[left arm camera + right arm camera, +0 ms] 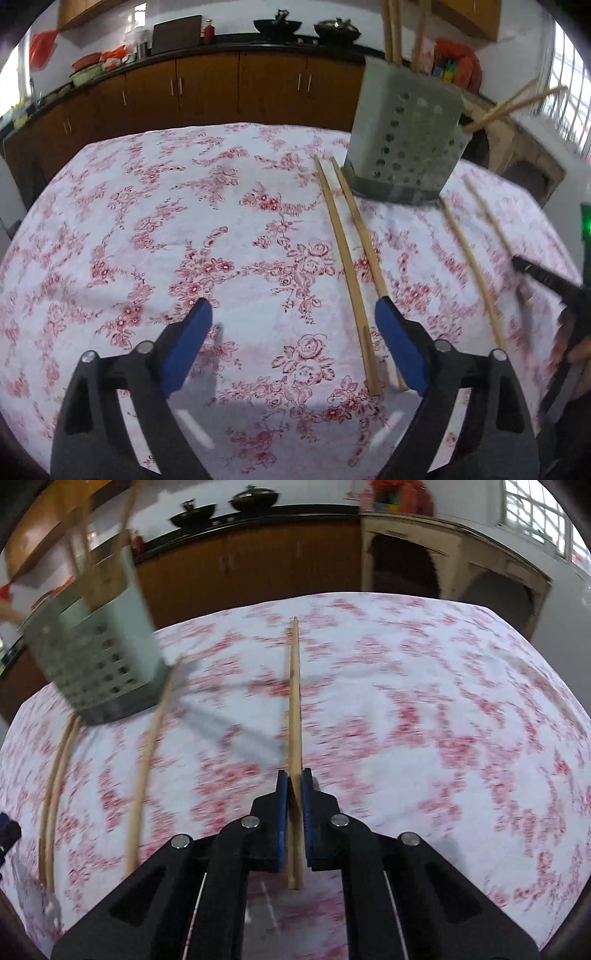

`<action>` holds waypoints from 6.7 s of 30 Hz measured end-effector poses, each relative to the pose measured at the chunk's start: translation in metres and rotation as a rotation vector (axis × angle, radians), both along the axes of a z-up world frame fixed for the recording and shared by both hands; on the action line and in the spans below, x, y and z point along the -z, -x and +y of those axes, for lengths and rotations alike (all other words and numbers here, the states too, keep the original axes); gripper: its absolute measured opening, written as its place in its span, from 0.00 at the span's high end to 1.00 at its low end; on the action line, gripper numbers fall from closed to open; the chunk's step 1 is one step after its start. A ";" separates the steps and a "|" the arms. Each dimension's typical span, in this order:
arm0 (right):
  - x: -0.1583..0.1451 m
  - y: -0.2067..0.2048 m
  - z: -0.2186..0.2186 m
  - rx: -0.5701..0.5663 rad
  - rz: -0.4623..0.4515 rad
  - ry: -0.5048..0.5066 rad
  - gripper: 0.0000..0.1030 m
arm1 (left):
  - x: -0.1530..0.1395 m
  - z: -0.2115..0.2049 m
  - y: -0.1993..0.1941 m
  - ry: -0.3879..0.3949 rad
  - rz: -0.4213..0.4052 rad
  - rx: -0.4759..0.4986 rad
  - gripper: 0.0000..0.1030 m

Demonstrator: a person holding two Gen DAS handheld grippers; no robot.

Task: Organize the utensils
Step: 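Move both open tools back down to the chopsticks on the cloth, then close the left tool on a chopstick while the right tool grasps another chopstick, then raise both held chopsticks upright and carry them above the green holder, then lower both chopsticks into the green holder and open both tools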

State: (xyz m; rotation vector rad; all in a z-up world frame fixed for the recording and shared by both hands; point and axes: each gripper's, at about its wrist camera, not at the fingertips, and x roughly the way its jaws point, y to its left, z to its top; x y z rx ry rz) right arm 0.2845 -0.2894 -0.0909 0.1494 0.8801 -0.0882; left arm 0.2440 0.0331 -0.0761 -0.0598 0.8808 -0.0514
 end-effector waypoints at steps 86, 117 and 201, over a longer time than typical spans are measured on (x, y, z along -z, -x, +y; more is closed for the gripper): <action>0.001 0.010 0.013 -0.104 -0.021 -0.020 0.91 | 0.018 0.019 -0.027 -0.076 0.015 0.041 0.70; -0.083 0.053 0.005 -0.132 -0.312 -0.032 0.92 | -0.046 0.033 0.013 0.018 -0.115 0.036 0.92; -0.216 -0.016 0.066 -0.274 -0.484 -0.111 0.93 | -0.234 -0.057 -0.070 0.056 -0.449 0.057 0.92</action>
